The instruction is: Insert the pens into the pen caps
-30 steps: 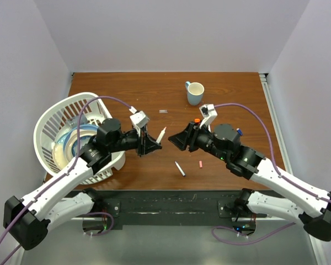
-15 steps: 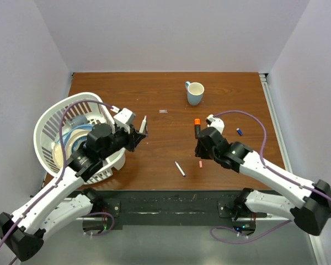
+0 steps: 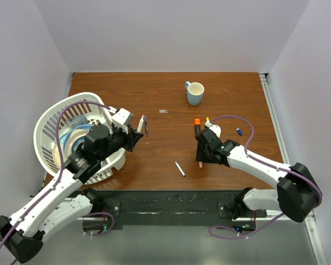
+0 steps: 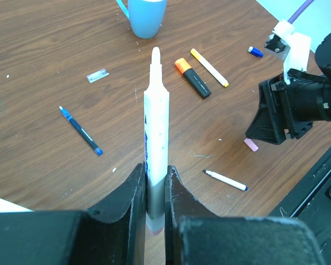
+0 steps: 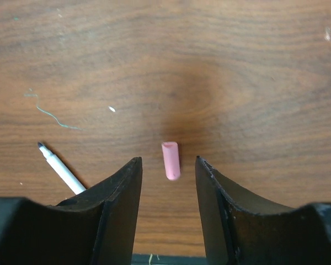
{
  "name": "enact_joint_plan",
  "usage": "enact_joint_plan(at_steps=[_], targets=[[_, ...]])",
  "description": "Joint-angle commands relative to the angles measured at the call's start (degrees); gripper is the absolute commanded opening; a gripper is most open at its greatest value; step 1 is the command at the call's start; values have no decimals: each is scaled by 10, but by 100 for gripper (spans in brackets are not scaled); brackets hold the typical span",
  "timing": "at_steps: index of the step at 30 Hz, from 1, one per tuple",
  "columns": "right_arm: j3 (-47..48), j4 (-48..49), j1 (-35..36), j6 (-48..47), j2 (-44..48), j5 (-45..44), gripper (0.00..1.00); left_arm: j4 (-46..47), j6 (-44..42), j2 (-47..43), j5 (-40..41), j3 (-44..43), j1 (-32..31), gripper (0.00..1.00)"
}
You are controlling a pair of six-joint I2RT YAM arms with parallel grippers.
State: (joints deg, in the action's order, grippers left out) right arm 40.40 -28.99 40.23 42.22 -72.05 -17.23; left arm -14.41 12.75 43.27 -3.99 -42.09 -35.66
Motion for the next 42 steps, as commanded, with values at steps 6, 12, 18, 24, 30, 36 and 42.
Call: enact_joint_plan(at_steps=[6, 12, 18, 24, 30, 36, 42], targets=[[-7, 70, 1, -32, -58, 14, 48, 18, -4, -1, 8, 2, 2, 0], [-8, 104, 0, -32, -75, 51, 45, 19, -6, 2, 9, -1, 2, 0], [-19, 133, 2, -39, -92, 83, 44, 22, -6, 8, 15, -3, 2, 0], [-23, 145, 6, -41, -94, 109, 42, 21, -6, 5, 22, -4, 2, 0], [-17, 116, 20, -30, -77, 104, 40, 22, -6, 5, 22, -4, 2, 0], [-22, 96, 28, -17, -49, 89, 38, 24, -5, 5, 23, -5, 2, 0], [-15, 52, 38, 26, -7, 97, 35, 22, -5, 2, 25, -4, 2, 0]])
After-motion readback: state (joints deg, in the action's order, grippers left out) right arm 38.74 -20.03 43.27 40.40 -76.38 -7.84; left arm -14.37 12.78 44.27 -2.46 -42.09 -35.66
